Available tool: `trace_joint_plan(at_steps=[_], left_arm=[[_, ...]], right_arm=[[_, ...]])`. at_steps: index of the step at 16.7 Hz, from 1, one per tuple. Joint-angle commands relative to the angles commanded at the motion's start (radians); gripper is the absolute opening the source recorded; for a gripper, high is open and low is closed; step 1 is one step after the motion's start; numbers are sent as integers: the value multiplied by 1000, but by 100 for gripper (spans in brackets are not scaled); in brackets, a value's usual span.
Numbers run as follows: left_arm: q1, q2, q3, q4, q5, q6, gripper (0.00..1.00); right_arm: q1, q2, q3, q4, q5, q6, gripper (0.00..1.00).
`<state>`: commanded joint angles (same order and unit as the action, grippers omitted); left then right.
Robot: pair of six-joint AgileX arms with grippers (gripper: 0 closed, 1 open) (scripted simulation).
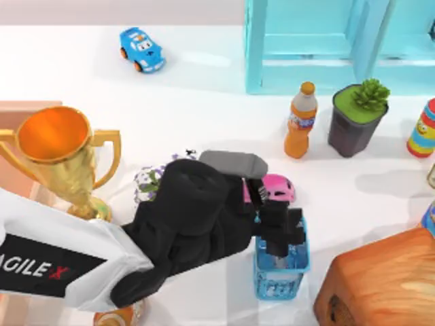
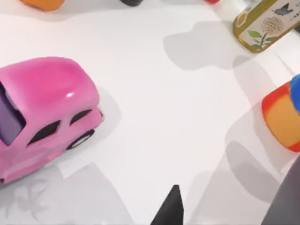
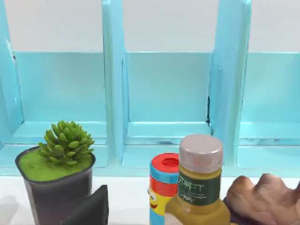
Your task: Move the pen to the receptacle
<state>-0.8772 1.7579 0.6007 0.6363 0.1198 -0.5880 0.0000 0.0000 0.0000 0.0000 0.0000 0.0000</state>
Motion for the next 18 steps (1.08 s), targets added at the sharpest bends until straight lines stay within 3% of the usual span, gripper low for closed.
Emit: trace_joint_plan(at_steps=[4,7,12,18], left_arm=[[8,-16,21,4,1,4,0],[20,-71,28,-60,49,29,0],[110,-262,57,-333,189,122,0],[313,-548,129,-725,337,222,0]], right_arm=[[0,0,0,0,0,0,100],[0,0,0,0,0,0,100],[0,0,0,0,0,0,100],[0,0,0,0,0,0,100]])
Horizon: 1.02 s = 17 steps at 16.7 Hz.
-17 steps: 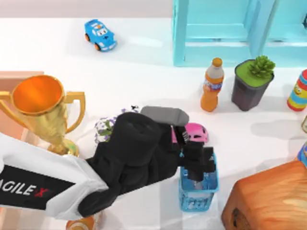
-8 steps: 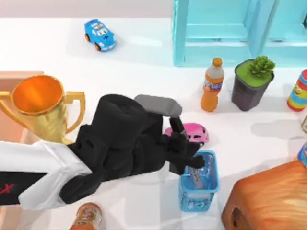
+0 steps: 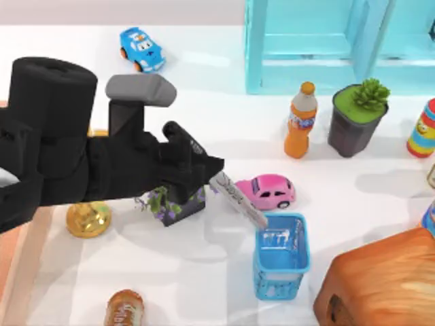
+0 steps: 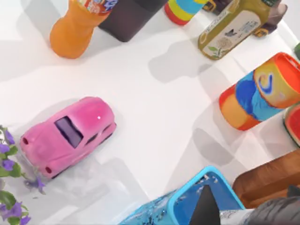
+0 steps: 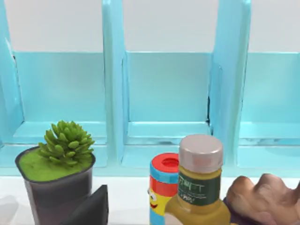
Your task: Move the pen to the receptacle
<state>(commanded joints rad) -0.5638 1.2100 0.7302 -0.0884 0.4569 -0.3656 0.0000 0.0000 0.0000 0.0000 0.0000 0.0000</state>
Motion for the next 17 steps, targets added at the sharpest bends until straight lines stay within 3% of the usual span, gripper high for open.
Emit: trace_joint_plan(at_steps=[6,13,17], left_arm=[[192,-154,47,-198,91,38,0],[203,-151,50,-206,95,51,0],[298,-150,130,-235,120,195,0]], right_arm=[[0,0,0,0,0,0,100],[0,0,0,0,0,0,100],[0,0,0,0,0,0,100]])
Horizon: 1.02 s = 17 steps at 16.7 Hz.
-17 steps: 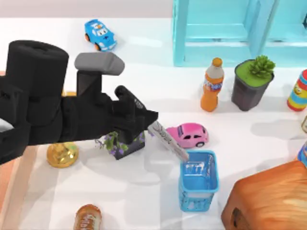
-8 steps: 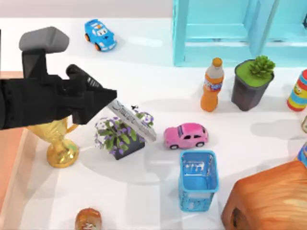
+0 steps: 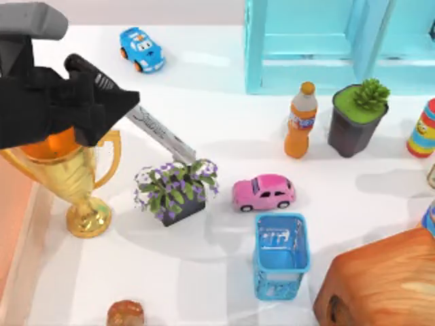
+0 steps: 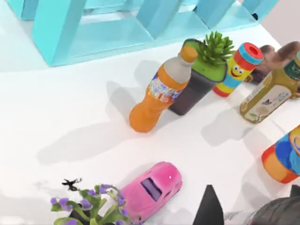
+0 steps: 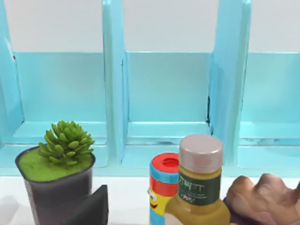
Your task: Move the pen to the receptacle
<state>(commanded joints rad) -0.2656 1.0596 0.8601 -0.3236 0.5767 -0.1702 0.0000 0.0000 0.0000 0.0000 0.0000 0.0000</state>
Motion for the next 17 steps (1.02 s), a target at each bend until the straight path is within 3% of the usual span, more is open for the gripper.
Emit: trace_joint_plan(at_steps=[5,11,17], left_arm=[[259,27,182,-121,9,401,0],[581,143,384,-456,9,938,0],[731,261,477,-767,27,1168,0]], right_arm=[[0,0,0,0,0,0,100],[0,0,0,0,0,0,100],[0,0,0,0,0,0,100]])
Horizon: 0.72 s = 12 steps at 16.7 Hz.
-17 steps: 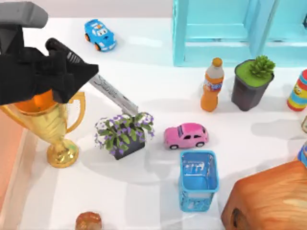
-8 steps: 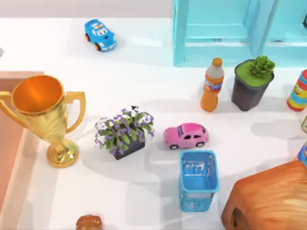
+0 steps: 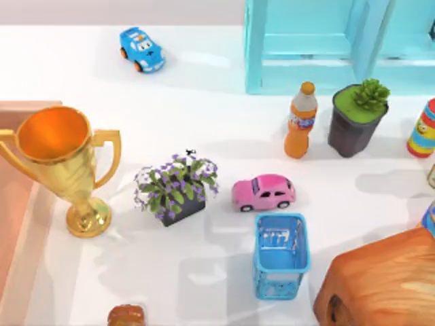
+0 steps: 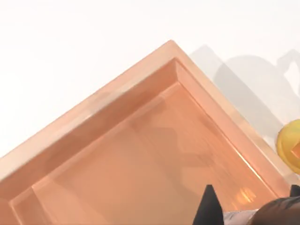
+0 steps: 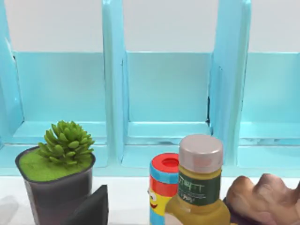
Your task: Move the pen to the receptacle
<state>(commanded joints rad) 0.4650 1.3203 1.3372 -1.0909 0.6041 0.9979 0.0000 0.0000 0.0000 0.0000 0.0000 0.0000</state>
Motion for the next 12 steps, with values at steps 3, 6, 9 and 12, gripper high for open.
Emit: trace_joint_plan(at_steps=[3,6,9,12], left_arm=[[30,40,24,-93,7,30,0],[41,55,34,-127,8,26,0],[41,55,34,-127,8,26,0],[29,54,16,-110,5,19,0]], right_arm=[[0,0,0,0,0,0,100],[0,0,0,0,0,0,100],[0,0,0,0,0,0,100],[0,0,0,0,0,0,100]])
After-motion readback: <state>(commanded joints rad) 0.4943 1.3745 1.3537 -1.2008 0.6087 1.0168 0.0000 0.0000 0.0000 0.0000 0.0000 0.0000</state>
